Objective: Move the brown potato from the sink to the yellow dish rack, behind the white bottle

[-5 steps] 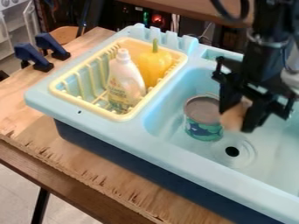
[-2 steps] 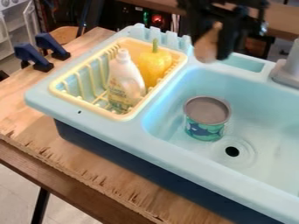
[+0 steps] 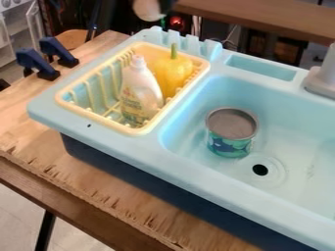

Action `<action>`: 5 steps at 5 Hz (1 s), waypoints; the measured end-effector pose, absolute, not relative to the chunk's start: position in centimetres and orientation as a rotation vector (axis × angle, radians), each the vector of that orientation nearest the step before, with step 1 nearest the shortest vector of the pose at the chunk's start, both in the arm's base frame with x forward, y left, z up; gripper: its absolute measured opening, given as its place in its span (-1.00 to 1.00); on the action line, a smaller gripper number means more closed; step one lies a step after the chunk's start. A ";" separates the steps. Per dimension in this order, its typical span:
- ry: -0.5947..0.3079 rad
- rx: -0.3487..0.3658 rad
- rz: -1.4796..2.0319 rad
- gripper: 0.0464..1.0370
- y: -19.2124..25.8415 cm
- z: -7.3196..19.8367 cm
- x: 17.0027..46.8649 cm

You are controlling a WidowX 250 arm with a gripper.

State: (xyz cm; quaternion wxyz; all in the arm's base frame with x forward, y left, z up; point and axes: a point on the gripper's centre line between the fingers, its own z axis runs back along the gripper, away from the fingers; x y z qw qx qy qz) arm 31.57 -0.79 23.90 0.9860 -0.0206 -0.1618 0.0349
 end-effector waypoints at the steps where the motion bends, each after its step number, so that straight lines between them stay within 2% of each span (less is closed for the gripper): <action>1: -0.327 -0.048 0.133 0.00 1.9 23.8 31.3; 2: -0.299 -0.053 0.168 0.00 3.5 22.8 31.1; 3: -0.203 -0.053 0.160 0.00 4.6 19.3 32.3; 5: -0.148 -0.068 0.178 0.00 6.2 17.1 33.5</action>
